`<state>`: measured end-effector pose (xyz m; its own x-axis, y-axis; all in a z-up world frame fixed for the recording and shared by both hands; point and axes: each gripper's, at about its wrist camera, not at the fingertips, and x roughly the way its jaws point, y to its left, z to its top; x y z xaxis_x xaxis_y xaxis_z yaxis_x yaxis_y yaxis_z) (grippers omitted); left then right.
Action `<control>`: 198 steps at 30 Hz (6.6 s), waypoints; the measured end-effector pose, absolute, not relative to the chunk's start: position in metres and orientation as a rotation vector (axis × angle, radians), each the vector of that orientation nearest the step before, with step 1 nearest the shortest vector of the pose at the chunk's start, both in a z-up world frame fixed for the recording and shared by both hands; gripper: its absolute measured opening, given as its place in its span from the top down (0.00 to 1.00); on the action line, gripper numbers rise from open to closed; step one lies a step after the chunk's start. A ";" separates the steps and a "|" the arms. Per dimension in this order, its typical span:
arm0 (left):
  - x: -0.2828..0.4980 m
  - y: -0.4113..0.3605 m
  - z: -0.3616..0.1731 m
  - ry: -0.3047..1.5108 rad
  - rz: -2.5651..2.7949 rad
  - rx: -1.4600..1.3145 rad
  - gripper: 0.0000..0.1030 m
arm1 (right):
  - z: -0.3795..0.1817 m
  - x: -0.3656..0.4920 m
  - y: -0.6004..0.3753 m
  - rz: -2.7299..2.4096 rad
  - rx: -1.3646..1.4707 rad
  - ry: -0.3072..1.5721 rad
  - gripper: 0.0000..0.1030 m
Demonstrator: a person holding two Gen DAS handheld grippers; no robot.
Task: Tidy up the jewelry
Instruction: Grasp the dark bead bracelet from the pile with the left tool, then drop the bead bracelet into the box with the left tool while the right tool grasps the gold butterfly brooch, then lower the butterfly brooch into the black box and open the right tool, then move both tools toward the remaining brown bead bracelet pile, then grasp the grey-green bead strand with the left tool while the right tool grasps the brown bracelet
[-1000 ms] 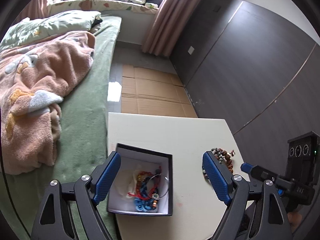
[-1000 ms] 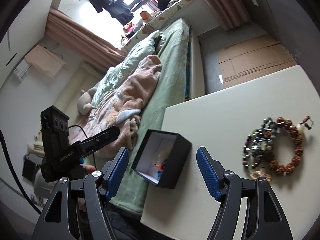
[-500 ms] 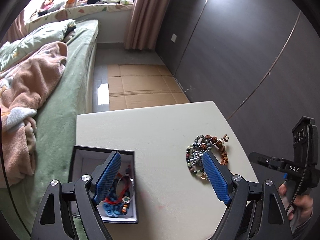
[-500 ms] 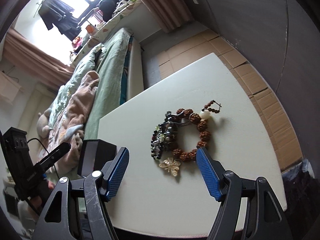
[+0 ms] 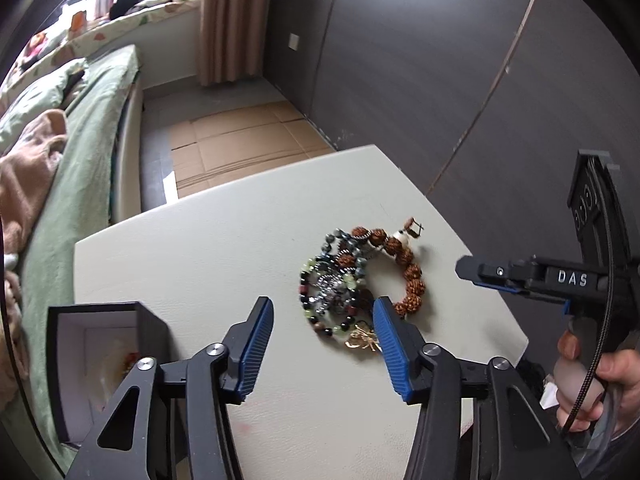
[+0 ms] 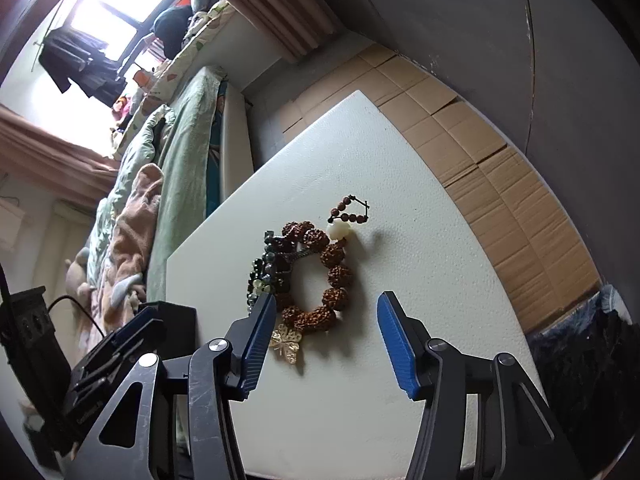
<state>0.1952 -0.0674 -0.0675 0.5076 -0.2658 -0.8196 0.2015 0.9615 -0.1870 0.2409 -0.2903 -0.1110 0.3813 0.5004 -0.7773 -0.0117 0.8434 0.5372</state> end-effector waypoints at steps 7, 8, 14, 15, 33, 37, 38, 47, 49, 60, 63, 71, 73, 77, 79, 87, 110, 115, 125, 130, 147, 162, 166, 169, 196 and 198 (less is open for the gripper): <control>0.203 -0.092 -0.095 1.051 -0.307 -0.013 0.56 | -0.110 0.242 -0.297 0.337 0.513 1.137 0.50; 0.205 -0.095 -0.100 1.058 -0.307 -0.004 0.56 | -0.110 0.242 -0.298 0.337 0.517 1.135 0.50; 0.212 -0.109 -0.120 1.095 -0.299 0.043 0.70 | -0.110 0.242 -0.295 0.356 0.514 1.151 0.50; 0.213 -0.109 -0.123 1.094 -0.290 0.050 0.72 | -0.110 0.242 -0.294 0.360 0.513 1.153 0.50; 0.206 -0.056 -0.089 1.012 -0.276 -0.113 0.92 | -0.139 0.241 -0.243 0.444 0.471 1.279 0.50; 0.204 -0.037 -0.078 0.990 -0.261 -0.160 0.92 | -0.146 0.239 -0.228 0.449 0.431 1.307 0.54; 0.203 -0.033 -0.076 0.983 -0.258 -0.169 0.92 | -0.148 0.239 -0.224 0.448 0.416 1.314 0.56; 0.193 0.009 -0.059 0.933 -0.219 -0.235 0.92 | -0.145 0.233 -0.182 0.359 0.141 1.269 0.58; 0.188 0.016 -0.056 0.925 -0.215 -0.245 0.92 | -0.143 0.229 -0.173 0.329 0.058 1.254 0.58; 0.170 0.038 -0.042 0.899 -0.186 -0.249 0.92 | -0.140 0.219 -0.149 0.269 -0.137 1.216 0.58; 0.166 0.042 -0.036 0.888 -0.185 -0.256 0.92 | -0.139 0.219 -0.152 0.286 -0.138 1.218 0.60; 0.158 0.055 -0.024 0.860 -0.154 -0.268 0.92 | -0.110 0.211 -0.156 0.386 -0.010 1.170 0.60; 0.157 0.061 -0.024 0.863 -0.138 -0.278 0.92 | -0.100 0.208 -0.159 0.412 0.016 1.144 0.60; 0.155 0.070 -0.022 0.865 -0.126 -0.283 0.92 | -0.085 0.205 -0.160 0.447 0.063 1.095 0.60; 0.155 0.075 -0.022 0.871 -0.114 -0.285 0.92 | -0.079 0.205 -0.157 0.460 0.082 1.078 0.60; 0.154 0.127 -0.020 0.876 -0.050 -0.471 0.74 | -0.065 0.205 -0.124 0.561 0.127 1.026 0.60; 0.136 0.176 -0.012 0.810 0.068 -0.539 0.22 | -0.050 0.204 -0.021 0.911 0.226 0.965 0.54; 0.137 0.178 -0.013 0.822 0.070 -0.553 0.22 | -0.036 0.216 -0.016 0.891 0.147 1.017 0.35; 0.140 0.149 -0.004 0.822 0.037 -0.482 0.22 | -0.001 0.209 -0.074 0.766 0.012 1.022 0.20; 0.144 0.125 0.001 0.819 0.004 -0.443 0.22 | 0.005 0.211 -0.104 0.684 -0.040 1.042 0.20; 0.181 0.023 -0.017 0.867 -0.133 -0.313 0.24 | -0.031 0.231 -0.222 0.403 0.109 1.083 0.22; 0.221 -0.064 -0.052 0.949 -0.220 -0.189 0.41 | -0.072 0.252 -0.279 0.290 0.298 1.134 0.35; 0.234 -0.081 -0.069 1.005 -0.233 -0.178 0.48 | -0.074 0.257 -0.290 0.264 0.342 1.130 0.35; 0.244 -0.089 -0.084 1.053 -0.233 -0.192 0.54 | -0.076 0.258 -0.294 0.254 0.352 1.126 0.35; 0.233 -0.056 -0.089 1.058 -0.241 -0.294 0.87 | -0.121 0.272 -0.266 0.238 0.365 1.254 0.46; 0.228 -0.050 -0.081 1.037 -0.249 -0.306 0.87 | -0.123 0.272 -0.260 0.242 0.346 1.260 0.49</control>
